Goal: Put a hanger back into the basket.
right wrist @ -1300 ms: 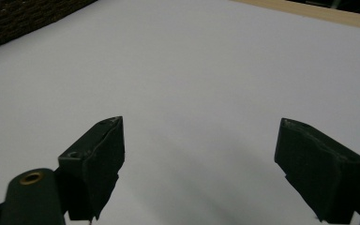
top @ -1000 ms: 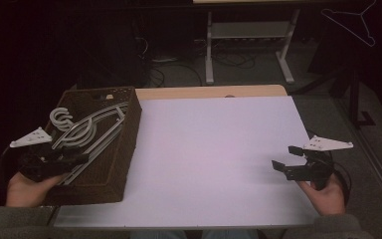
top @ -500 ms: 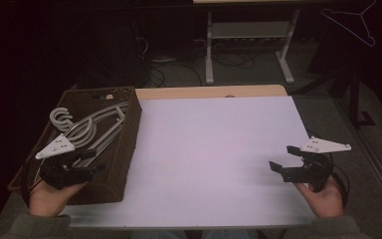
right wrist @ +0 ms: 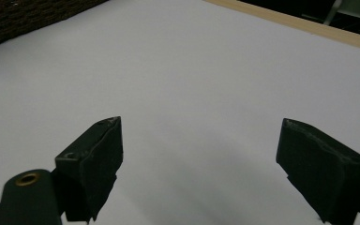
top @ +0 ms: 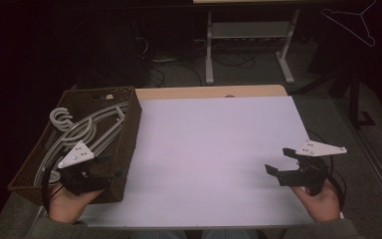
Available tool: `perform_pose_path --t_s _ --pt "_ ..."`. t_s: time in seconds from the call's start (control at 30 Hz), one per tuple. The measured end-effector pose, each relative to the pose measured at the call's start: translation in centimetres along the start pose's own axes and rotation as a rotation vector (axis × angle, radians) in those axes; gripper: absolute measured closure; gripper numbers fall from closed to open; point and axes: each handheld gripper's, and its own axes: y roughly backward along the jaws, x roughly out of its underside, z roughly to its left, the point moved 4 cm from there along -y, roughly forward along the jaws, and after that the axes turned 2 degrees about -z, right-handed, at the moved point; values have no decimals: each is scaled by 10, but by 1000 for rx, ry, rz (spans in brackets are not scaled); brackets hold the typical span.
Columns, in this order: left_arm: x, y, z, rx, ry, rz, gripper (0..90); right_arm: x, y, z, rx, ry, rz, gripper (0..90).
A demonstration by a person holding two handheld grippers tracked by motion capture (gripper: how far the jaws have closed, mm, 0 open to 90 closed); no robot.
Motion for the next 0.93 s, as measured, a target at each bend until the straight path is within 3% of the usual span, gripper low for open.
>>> perform_pose_path --t_s 0.43,0.93 --pt "0 -11 -19 -14 -39 -28 241 1 -3 6 2 11 5 139" --pt "8 -21 -28 1 -40 -27 198 2 -6 9 -6 14 6 138"
